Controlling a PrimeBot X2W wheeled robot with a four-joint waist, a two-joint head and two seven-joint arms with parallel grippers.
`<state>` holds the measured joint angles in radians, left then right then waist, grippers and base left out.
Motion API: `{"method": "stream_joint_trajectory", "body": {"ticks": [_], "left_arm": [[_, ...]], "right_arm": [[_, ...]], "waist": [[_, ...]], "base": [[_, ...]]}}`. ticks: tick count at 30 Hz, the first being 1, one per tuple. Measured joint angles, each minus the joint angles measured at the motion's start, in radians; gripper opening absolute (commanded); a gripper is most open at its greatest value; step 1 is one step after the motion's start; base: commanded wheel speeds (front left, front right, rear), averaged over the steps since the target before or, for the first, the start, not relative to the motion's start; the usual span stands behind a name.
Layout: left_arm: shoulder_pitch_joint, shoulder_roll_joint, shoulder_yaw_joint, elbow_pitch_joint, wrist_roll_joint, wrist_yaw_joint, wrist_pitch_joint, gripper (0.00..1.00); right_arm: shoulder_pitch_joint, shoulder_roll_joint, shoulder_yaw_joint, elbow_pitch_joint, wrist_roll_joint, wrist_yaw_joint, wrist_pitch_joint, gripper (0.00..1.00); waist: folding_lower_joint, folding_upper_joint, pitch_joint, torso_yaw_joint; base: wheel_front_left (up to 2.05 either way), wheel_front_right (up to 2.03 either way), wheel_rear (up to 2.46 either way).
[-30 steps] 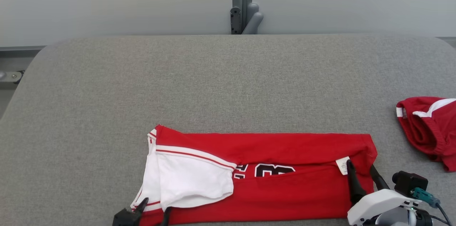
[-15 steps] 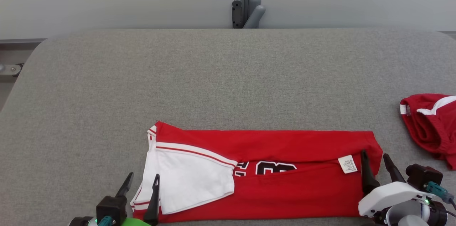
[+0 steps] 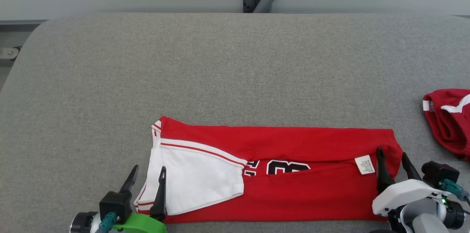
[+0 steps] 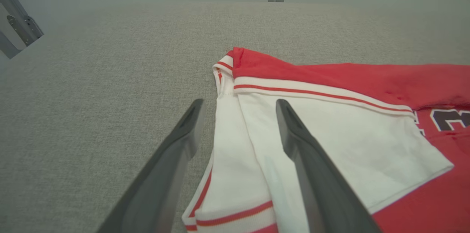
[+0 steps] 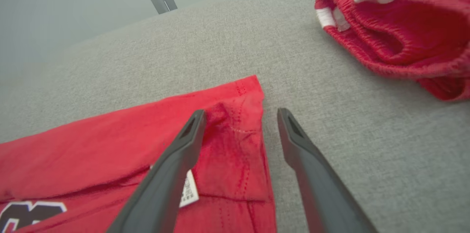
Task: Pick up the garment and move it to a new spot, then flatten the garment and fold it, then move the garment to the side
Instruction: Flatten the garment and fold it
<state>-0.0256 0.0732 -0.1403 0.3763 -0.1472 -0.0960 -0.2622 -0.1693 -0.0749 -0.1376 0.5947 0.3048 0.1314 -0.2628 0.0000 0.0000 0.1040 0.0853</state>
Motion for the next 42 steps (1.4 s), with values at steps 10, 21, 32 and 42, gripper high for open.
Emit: {"method": "stream_joint_trajectory", "body": {"ticks": [10, 21, 32, 42], "left_arm": [[-0.031, -0.016, 0.008, 0.012, 0.015, -0.014, 0.0, 1.0], [-0.028, -0.021, 0.012, 0.019, 0.016, -0.024, 0.0, 1.0], [-0.022, -0.022, -0.001, 0.026, -0.006, -0.028, 0.0, 1.0], [-0.015, -0.023, -0.027, 0.048, -0.028, -0.029, 0.0, 1.0]], "right_arm": [[-0.088, -0.012, 0.067, 0.233, 0.037, -0.001, -0.012, 1.0], [-0.105, -0.045, 0.152, 0.255, 0.13, 0.001, -0.007, 0.0], [-0.099, -0.1, -0.006, 0.086, 0.048, 0.0, 0.0, 0.0], [-0.069, -0.067, 0.373, -0.109, 0.108, 0.0, 0.0, 0.0]], "waist": [[0.0, 0.0, 0.03, 0.005], [0.0, 0.0, 0.009, 0.001], [0.0, 0.0, -0.003, -0.011], [0.0, 0.0, -0.012, -0.027]], "base": [[0.0, 0.0, 0.0], [0.0, 0.0, 0.0], [0.0, 0.0, 0.0], [0.0, 0.0, 0.0]]}}
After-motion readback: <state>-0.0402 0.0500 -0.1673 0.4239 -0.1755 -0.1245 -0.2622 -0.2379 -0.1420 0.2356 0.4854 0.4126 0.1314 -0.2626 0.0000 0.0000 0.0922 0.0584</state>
